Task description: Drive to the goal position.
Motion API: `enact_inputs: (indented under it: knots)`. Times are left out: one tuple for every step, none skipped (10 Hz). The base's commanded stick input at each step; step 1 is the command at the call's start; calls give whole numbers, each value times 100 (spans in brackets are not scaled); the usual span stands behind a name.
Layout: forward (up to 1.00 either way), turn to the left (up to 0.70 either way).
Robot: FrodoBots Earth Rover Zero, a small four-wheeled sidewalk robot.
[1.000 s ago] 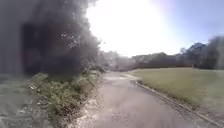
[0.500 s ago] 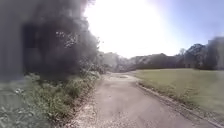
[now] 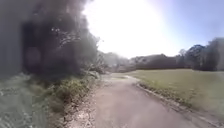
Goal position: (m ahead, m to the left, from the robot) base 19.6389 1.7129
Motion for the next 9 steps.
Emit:
enact_inputs:
  knots:
    - [50, 0]
    - [50, 0]
    - [50, 0]
    - [50, 0]
    - [50, 0]
    - [50, 0]
    - [50, 0]
    - [50, 0]
    - [50, 0]
